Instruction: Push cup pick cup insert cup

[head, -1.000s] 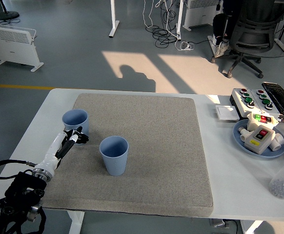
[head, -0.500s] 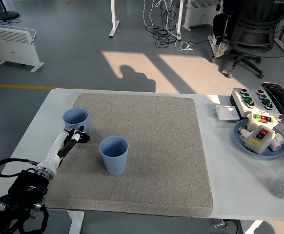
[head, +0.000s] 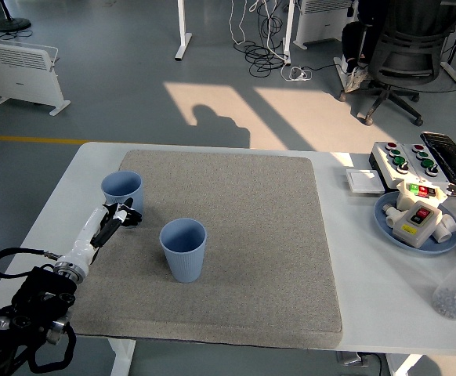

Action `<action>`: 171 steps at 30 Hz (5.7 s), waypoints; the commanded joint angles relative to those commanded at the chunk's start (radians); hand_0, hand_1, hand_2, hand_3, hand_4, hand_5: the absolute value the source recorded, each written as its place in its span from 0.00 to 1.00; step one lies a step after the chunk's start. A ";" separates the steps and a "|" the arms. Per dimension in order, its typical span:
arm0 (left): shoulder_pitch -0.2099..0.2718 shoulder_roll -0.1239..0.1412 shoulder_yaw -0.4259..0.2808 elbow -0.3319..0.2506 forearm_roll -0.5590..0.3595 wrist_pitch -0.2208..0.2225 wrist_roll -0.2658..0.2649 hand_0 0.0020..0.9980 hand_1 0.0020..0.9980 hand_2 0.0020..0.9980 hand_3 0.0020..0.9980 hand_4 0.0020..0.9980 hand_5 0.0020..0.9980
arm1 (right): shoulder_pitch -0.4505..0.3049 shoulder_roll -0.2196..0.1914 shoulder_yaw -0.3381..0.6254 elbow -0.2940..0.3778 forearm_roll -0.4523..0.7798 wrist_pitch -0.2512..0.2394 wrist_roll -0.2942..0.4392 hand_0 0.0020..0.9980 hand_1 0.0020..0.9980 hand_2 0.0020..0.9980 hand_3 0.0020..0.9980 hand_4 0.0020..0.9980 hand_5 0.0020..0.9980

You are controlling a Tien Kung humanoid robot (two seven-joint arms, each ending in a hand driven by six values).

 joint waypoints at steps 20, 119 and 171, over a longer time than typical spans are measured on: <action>0.079 0.037 -0.154 -0.075 0.108 -0.013 0.032 0.62 0.56 0.51 0.46 0.60 1.00 | 0.008 -0.003 -0.002 -0.002 0.011 -0.002 0.003 0.71 0.64 0.65 0.58 0.12 0.41; -0.198 0.310 -0.308 -0.729 1.270 -0.620 0.436 0.49 0.54 0.66 0.53 0.56 0.00 | -0.010 -0.014 0.002 -0.004 0.021 -0.006 0.001 0.71 0.64 0.64 0.58 0.12 0.41; -0.437 0.301 -0.106 -0.215 1.295 -0.437 0.326 0.51 0.54 0.67 0.53 0.52 0.00 | -0.006 -0.023 0.004 -0.003 0.011 -0.002 -0.001 0.71 0.64 0.64 0.58 0.12 0.41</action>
